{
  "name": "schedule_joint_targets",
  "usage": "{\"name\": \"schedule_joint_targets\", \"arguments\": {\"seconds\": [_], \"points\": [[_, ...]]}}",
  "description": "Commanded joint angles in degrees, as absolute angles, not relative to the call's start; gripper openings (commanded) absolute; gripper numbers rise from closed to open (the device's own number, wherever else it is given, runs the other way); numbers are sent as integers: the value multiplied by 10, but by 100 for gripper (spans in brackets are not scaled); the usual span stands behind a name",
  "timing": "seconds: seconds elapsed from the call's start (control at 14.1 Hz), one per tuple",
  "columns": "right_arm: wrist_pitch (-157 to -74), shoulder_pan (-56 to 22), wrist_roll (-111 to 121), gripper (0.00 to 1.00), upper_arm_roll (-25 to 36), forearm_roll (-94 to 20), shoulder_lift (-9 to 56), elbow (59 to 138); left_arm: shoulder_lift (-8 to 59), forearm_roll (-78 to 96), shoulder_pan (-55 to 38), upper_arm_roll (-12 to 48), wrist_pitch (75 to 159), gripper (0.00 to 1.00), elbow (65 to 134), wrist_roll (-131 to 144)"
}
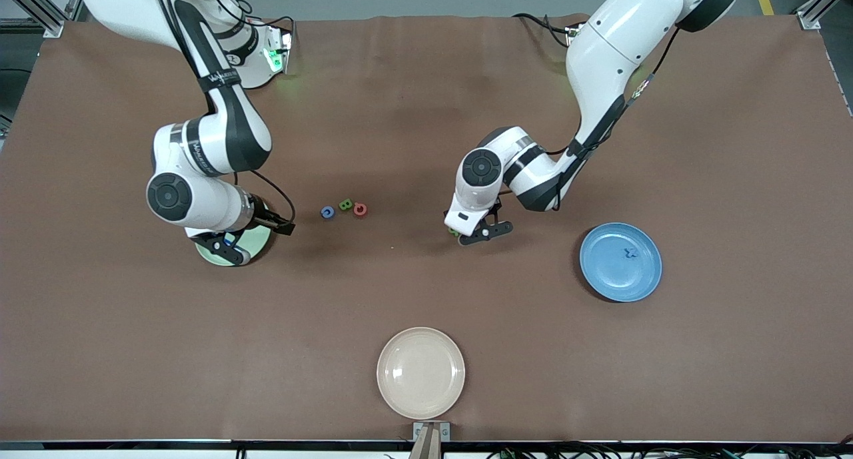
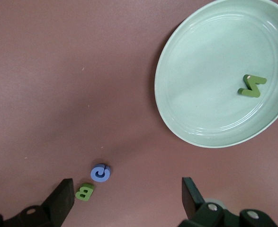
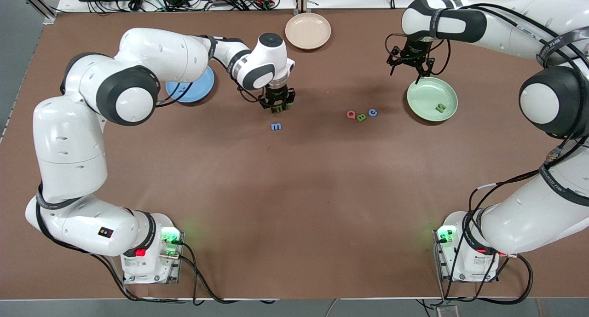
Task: Sort upper and lower case letters into plates
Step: 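Place the green n on the blue plate while the right gripper grasps C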
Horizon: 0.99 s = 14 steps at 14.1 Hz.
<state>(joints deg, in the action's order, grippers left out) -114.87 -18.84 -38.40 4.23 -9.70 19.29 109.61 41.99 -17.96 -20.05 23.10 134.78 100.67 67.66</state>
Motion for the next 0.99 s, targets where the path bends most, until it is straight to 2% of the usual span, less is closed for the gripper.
{"name": "schedule_joint_targets", "arguments": {"seconds": [0.0,0.21,0.36,0.71,0.92], "points": [[-1156,-188,-406,100,35,-96,186,1109,417,-182,-206,231,1354,31,1023,692],[-1237,-214,-406,100,33,-97,177,1168,416,-185,-206,230,1354,16,1022,691],[-1279,-232,-406,100,33,-97,178,1189,410,-185,-198,230,1354,12,1020,686],[-1424,-285,-405,100,33,-96,180,1266,337,-182,-132,237,1324,10,1025,620],[-1450,-289,-403,100,33,-96,183,1286,309,-178,-12,307,1282,10,1030,545]]}}
